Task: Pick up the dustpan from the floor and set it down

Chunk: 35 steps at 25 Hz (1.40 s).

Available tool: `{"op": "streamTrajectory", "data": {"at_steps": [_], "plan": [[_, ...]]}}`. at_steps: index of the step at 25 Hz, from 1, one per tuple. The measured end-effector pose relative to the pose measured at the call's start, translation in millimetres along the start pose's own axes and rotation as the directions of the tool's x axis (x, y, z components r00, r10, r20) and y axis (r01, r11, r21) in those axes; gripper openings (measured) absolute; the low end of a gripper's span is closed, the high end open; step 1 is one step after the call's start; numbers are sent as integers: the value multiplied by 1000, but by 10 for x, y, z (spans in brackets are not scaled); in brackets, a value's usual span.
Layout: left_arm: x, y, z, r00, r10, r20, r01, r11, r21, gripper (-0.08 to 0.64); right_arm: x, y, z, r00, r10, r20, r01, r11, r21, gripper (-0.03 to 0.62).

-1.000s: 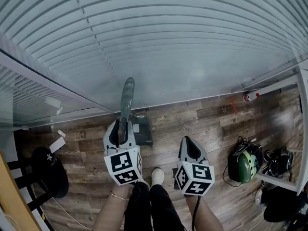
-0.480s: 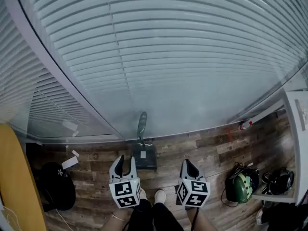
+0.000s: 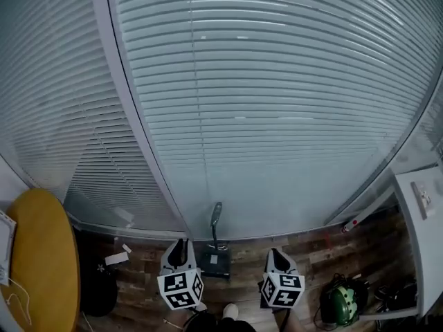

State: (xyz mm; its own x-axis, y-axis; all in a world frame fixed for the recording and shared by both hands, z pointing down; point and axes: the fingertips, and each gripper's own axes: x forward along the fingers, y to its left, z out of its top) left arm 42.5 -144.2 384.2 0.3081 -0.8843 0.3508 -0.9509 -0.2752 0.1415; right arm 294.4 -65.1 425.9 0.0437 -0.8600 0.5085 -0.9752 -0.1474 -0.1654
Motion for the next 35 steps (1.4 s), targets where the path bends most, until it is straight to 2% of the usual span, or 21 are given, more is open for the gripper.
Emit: {"op": "streamTrajectory", "data": {"at_steps": [3, 7, 12, 19, 24, 27, 31, 35], "plan": [[-185, -23, 106, 1000, -3, 12, 3, 1000, 0, 64, -153, 56, 217, 999, 25, 45, -25, 1000, -10, 32], [-361, -201, 242, 998, -62, 23, 62, 998, 17, 17, -318, 13, 443, 995, 44, 85, -44, 999, -7, 32], [-442, -189, 529, 994, -94, 55, 92, 995, 43, 17, -453, 50, 587, 993, 28, 117, -28, 1000, 1, 32], [-585, -19, 688, 994, -82, 78, 81, 996, 23, 17, -612, 364, 712, 991, 46, 127, -38, 997, -67, 32], [-600, -101, 648, 994, -93, 64, 92, 996, 14, 17, -663, 292, 685, 992, 34, 121, -28, 998, -51, 32], [-578, -79, 677, 993, -102, 58, 101, 995, 20, 17, -639, 328, 685, 993, 31, 112, -25, 998, -53, 32], [-578, -66, 742, 991, -119, 62, 117, 993, 34, 17, -658, 405, 775, 993, 13, 119, 1, 992, -124, 32], [-534, -29, 796, 990, -132, 56, 130, 990, 51, 17, -609, 487, 834, 993, 9, 118, 5, 993, -119, 32]]}}
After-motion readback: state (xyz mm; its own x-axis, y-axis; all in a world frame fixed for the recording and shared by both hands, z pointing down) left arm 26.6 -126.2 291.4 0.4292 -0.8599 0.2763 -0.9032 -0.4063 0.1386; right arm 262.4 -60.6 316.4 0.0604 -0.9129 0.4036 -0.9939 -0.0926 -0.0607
